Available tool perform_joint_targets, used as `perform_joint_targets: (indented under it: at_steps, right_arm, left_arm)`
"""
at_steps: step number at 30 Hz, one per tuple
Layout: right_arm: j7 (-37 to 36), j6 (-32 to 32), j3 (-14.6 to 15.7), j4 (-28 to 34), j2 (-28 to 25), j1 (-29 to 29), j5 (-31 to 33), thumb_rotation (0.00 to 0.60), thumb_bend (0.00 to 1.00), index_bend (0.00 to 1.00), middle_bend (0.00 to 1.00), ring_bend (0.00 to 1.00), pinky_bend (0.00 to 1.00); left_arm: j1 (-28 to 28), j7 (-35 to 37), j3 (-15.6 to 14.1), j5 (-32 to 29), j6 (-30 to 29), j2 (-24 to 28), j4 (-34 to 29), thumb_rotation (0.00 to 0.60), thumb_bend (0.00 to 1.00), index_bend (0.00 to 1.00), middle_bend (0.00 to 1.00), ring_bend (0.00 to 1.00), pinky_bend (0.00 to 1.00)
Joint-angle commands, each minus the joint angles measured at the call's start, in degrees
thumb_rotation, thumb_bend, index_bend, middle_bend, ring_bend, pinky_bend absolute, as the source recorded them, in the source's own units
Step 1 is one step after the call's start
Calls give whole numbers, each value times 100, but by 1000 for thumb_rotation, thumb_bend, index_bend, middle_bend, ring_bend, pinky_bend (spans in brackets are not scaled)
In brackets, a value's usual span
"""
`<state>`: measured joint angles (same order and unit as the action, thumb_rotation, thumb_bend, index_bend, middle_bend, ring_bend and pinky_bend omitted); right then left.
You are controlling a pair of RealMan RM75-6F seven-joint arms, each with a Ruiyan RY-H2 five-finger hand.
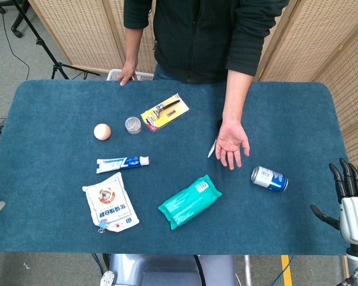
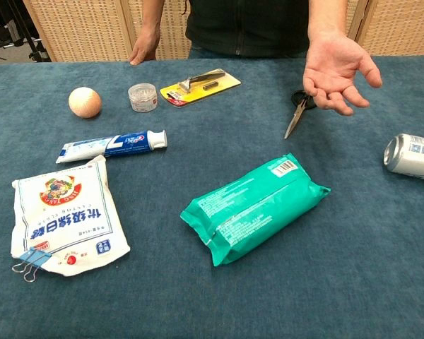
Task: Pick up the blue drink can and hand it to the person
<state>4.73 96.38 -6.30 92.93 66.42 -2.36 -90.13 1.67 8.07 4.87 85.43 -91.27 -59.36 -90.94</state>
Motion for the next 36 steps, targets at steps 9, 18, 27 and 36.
perform_joint_targets:
  at_steps: [9,18,27,36]
  right_arm:
    - [-108,-258,169,84,-10,-31,-120,600,0,0,0,0,0]
    - [836,-2024,166,222,67,-639,914,600,0,0,0,0,0]
    - [2191,-3245,-364,58,662,-1547,2605,600,0,37,4,0,0]
    - [2463,-3759,-643,-532,1117,-2048,3783,600,0,163,160,76,78]
  left_arm:
    - [23,57,-8,-47,102,51,-42,600,0,0,0,0,0]
    - [60,174,17,-46,152,137,-143,600,0,0,0,0,0]
    - [120,257,17,-173,366,166,-94,600,0,0,0,0,0]
    - [189,525,70,-394,628,255,-46,600,0,0,0,0,0]
